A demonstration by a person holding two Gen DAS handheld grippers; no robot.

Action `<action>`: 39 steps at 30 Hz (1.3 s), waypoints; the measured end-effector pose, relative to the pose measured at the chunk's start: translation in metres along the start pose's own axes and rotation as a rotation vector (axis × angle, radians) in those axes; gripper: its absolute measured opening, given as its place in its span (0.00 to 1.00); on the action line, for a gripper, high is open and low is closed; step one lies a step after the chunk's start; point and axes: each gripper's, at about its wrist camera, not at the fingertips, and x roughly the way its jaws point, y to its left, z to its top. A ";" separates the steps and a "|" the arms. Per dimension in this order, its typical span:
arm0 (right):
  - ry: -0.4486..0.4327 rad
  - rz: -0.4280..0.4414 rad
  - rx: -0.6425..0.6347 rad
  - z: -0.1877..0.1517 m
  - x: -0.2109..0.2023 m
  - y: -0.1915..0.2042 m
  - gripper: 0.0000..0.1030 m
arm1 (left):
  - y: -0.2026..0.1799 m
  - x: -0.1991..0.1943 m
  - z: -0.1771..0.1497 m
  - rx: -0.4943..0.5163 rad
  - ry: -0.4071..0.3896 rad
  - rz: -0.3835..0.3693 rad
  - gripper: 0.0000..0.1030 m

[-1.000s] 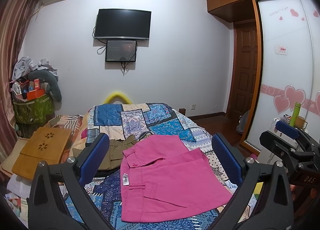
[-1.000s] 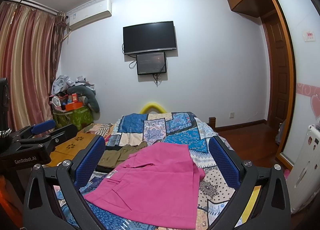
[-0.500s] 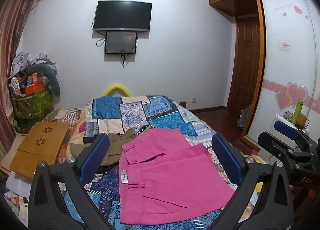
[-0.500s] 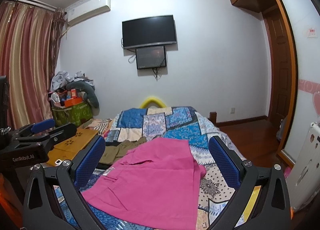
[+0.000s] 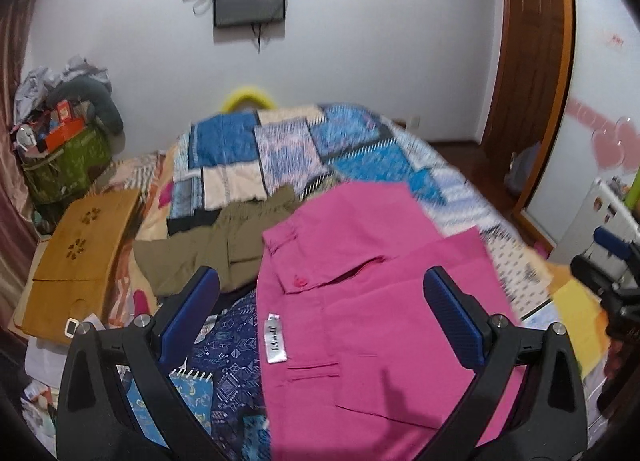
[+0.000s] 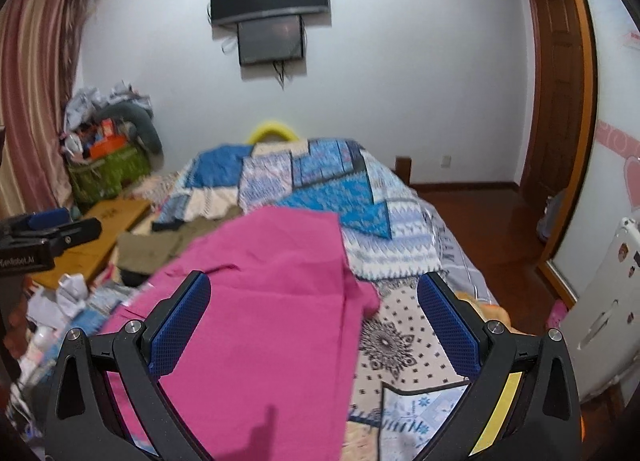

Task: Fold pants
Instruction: 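Grasp the pink pants leg edge with the right tool while the left tool approaches the waistband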

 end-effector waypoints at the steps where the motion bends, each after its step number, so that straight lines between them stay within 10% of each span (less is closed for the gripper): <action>1: 0.025 -0.005 -0.004 -0.002 0.010 -0.005 1.00 | 0.004 0.010 0.000 0.000 0.026 -0.001 1.00; 17: 0.257 0.105 0.058 -0.012 0.099 -0.046 0.69 | 0.045 0.138 -0.025 0.039 0.371 -0.010 0.73; 25: 0.298 0.164 0.043 -0.001 0.141 -0.049 0.56 | 0.049 0.166 -0.031 0.048 0.423 -0.035 0.67; 34: 0.383 0.247 0.074 -0.008 0.174 -0.047 0.10 | 0.053 0.175 -0.032 -0.003 0.459 -0.118 0.54; 39: 0.369 0.229 0.031 -0.011 0.172 -0.046 0.04 | 0.053 0.177 -0.036 0.027 0.452 -0.066 0.47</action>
